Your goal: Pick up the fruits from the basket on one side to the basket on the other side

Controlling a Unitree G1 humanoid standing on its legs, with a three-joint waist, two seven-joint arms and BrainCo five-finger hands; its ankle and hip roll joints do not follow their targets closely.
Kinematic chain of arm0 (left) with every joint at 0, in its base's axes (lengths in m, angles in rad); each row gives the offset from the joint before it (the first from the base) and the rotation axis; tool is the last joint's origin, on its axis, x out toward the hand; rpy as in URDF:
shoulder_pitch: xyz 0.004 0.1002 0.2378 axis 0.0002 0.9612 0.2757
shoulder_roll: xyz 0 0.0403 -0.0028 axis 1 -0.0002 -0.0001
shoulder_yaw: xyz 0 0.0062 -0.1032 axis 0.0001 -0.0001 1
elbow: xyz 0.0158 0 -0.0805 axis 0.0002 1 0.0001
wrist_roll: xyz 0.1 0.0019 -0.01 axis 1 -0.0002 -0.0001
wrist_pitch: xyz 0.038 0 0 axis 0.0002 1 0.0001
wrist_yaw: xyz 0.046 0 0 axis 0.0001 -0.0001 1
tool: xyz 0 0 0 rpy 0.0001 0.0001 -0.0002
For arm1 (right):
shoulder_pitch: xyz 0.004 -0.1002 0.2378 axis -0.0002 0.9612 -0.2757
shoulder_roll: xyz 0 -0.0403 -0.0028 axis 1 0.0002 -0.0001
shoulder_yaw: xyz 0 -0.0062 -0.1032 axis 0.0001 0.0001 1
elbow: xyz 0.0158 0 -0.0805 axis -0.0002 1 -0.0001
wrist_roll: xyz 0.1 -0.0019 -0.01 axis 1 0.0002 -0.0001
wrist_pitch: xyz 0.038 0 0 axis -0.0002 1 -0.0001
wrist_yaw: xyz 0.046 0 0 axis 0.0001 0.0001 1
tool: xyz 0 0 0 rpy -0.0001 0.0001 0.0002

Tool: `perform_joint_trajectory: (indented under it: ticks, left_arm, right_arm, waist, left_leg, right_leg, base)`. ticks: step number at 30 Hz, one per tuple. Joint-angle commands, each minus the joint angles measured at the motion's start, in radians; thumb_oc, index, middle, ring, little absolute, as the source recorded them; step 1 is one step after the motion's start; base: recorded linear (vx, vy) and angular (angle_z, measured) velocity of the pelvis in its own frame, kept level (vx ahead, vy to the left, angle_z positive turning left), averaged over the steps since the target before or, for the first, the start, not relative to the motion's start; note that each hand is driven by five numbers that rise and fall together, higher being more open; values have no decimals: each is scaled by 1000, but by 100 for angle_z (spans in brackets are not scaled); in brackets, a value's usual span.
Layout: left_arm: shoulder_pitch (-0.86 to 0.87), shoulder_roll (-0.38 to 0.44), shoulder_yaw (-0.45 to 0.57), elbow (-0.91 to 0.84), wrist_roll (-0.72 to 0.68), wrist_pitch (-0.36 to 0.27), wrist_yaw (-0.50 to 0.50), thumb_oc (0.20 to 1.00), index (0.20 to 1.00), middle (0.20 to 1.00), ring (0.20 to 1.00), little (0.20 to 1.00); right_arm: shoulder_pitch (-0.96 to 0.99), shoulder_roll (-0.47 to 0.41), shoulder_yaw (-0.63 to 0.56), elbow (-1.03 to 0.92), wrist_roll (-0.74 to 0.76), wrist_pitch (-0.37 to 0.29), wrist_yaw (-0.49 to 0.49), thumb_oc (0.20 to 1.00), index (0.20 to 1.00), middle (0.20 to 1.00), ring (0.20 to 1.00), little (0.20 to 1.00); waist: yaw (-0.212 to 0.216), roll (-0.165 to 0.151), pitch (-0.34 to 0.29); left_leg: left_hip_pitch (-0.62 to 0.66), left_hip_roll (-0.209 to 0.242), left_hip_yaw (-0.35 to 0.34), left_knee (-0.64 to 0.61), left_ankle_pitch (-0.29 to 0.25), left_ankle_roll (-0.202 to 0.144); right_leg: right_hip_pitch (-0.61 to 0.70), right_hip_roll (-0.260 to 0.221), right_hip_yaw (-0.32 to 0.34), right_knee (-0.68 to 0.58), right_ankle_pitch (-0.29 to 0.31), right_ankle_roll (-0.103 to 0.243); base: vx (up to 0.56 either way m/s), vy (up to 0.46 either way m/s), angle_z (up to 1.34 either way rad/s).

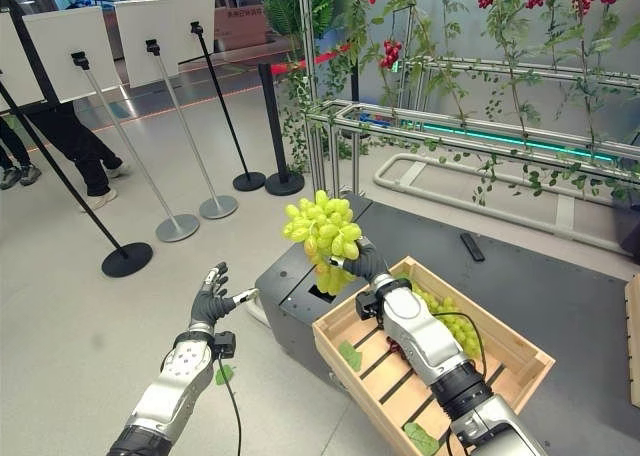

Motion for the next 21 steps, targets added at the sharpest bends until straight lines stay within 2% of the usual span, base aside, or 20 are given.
perform_joint_trajectory:
  ticks: [1,4,21]
  left_arm:
    - [-56,5,-19,-24,-59,-39,-27,1000,1000,1000,1000,1000]
    - [-91,-32,-65,6,-143,-37,-41,1000,1000,1000,1000,1000]
    - [-247,-88,-190,58,-222,-52,-14,1000,1000,1000,1000,1000]
  right_arm:
    - [-64,51,-30,-20,-10,-55,7,200,200,200,200,200]
    - [-89,81,7,4,-15,-45,14,200,200,200,200,200]
    - [-208,204,157,119,49,-44,9,200,200,200,200,200]
  waist:
    - [6,-24,-52]
    - [4,-24,-54]
    - [5,-27,-62]
  left_leg:
    - [-23,5,4,99,-167,-5]
    - [-19,6,6,98,-167,-5]
    - [-12,10,5,94,-163,-8]
  right_leg:
    - [-18,-62,-10,-22,33,27]
    - [-13,-61,-11,-26,33,26]
    - [-3,-56,-12,-35,36,23]
  base:
    - [0,0,0]
    - [0,0,0]
    - [0,0,0]
